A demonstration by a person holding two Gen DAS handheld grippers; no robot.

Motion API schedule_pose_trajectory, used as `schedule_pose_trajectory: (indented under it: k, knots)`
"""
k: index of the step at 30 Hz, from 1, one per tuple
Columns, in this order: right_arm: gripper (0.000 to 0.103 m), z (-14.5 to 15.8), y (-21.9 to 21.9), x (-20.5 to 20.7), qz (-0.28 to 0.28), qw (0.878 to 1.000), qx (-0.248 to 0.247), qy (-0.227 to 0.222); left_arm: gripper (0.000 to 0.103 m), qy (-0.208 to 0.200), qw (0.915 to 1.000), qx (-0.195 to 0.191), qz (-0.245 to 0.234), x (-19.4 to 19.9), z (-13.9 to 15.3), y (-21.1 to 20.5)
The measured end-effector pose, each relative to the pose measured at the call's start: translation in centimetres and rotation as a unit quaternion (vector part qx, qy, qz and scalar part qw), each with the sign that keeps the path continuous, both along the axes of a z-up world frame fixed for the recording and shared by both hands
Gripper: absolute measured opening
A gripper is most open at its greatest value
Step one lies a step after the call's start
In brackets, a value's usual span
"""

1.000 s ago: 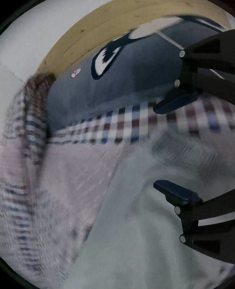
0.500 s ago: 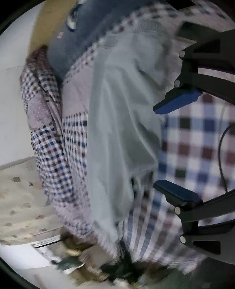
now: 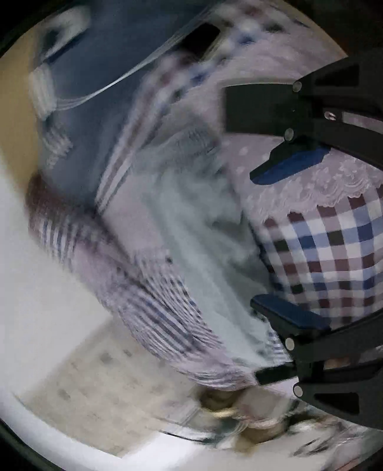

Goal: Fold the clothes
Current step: 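Grasp the elastic waistband of the sweatpants with the right tool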

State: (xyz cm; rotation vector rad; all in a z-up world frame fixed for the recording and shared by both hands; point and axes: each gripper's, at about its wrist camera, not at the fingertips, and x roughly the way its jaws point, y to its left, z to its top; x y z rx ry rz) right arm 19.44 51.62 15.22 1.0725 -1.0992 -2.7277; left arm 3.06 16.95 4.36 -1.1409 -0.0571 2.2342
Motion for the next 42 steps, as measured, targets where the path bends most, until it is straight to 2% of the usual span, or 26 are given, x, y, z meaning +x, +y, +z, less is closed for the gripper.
schedule_pose_trajectory:
  k: [4, 6, 7, 9, 11, 13, 14, 15, 16, 17, 20, 23, 25, 27, 29, 33, 36, 37, 38, 40, 42]
  knots:
    - [0.08, -3.6, 2.2, -2.3, -0.037, 0.998, -0.043, 0.005, 0.048, -0.001, 0.9998, 0.007, 0.018, -0.5, 0.0, 0.2]
    - [0.08, -4.9, 2.6, -3.7, -0.044, 0.998, -0.051, 0.011, 0.039, -0.002, 0.9996, 0.01, 0.026, -0.9, -0.2, 0.2]
    - [0.08, -5.6, 2.8, -4.7, -0.049, 0.997, -0.058, 0.009, 0.028, -0.006, 0.9995, 0.011, 0.029, -1.1, -0.4, 0.1]
    - [0.08, -6.7, 3.2, -6.4, -0.057, 0.996, -0.066, 0.002, 0.022, -0.014, 0.9992, 0.017, 0.033, -1.5, -0.8, -0.1]
    - [0.08, -7.9, 3.8, -8.2, -0.074, 0.994, -0.083, -0.002, 0.015, -0.011, 0.9992, 0.026, 0.029, -1.5, -0.8, -0.3]
    - [0.081, -9.2, 4.6, -9.3, -0.088, 0.991, -0.1, 0.0, 0.012, 0.003, 0.9994, 0.028, 0.02, -1.1, -0.5, -0.6]
    - [0.077, -10.0, 5.2, -9.9, -0.094, 0.99, -0.11, 0.001, 0.01, 0.011, 0.9994, 0.028, 0.014, -0.8, -0.2, -0.8]
    - [0.066, -10.4, 5.6, -10.1, -0.099, 0.989, -0.112, -0.001, 0.01, 0.016, 0.9993, 0.032, 0.01, -0.6, 0.0, -1.1]
    - [0.023, -11.0, 6.2, -10.2, -0.104, 0.988, -0.111, -0.01, 0.009, 0.017, 0.999, 0.041, 0.008, -0.4, 0.2, -1.4]
    - [0.019, -11.6, 7.1, -10.2, -0.099, 0.986, -0.134, -0.006, 0.008, 0.018, 0.9986, 0.05, 0.006, -0.3, 0.3, -1.8]
    - [0.012, -10.6, 7.6, -9.3, -0.088, 0.989, -0.117, 0.008, 0.007, 0.021, 0.9976, 0.066, -0.004, 0.3, 1.1, -2.1]
    - [0.01, -8.6, 8.4, -7.1, -0.107, 0.987, -0.119, 0.036, 0.006, 0.034, 0.9969, 0.065, -0.03, 2.1, 2.0, -1.6]
    - [0.01, -8.3, 9.2, -5.8, -0.121, 0.984, -0.123, 0.045, 0.006, 0.037, 0.9956, 0.066, -0.055, 3.3, 2.3, -1.2]
    - [0.01, -10.0, 9.5, -5.9, -0.127, 0.985, -0.116, 0.003, 0.006, 0.018, 0.9963, 0.014, -0.084, 4.0, 0.0, 0.0]
    - [0.011, -11.5, 9.4, -5.7, -0.131, 0.983, -0.131, -0.005, 0.006, 0.009, 0.9958, -0.024, -0.088, 4.6, -2.0, 0.3]
    - [0.011, -11.5, 9.4, -5.4, -0.128, 0.985, -0.118, -0.002, 0.006, -0.004, 0.9977, 0.02, -0.065, 5.0, -0.4, -1.4]
    - [0.015, -11.6, 9.3, -5.5, -0.131, 0.985, -0.111, 0.0, 0.013, -0.016, 0.9981, 0.043, -0.041, 4.8, 0.5, -2.4]
    - [0.017, -11.6, 9.3, -5.5, -0.132, 0.985, -0.108, 0.0, 0.023, -0.021, 0.9978, 0.054, -0.032, 4.6, 0.7, -2.7]
    - [0.019, -11.6, 9.0, -5.6, -0.134, 0.985, -0.106, -0.001, 0.042, -0.024, 0.9975, 0.063, -0.022, 4.4, 0.8, -2.9]
    - [0.025, -11.8, 8.6, -5.8, -0.137, 0.985, -0.103, -0.002, 0.062, -0.022, 0.9977, 0.064, -0.006, 4.0, 0.9, -2.6]
    - [0.028, -11.9, 8.5, -5.9, -0.138, 0.985, -0.103, -0.003, 0.063, -0.023, 0.9984, 0.052, 0.0, 3.6, 0.7, -1.5]
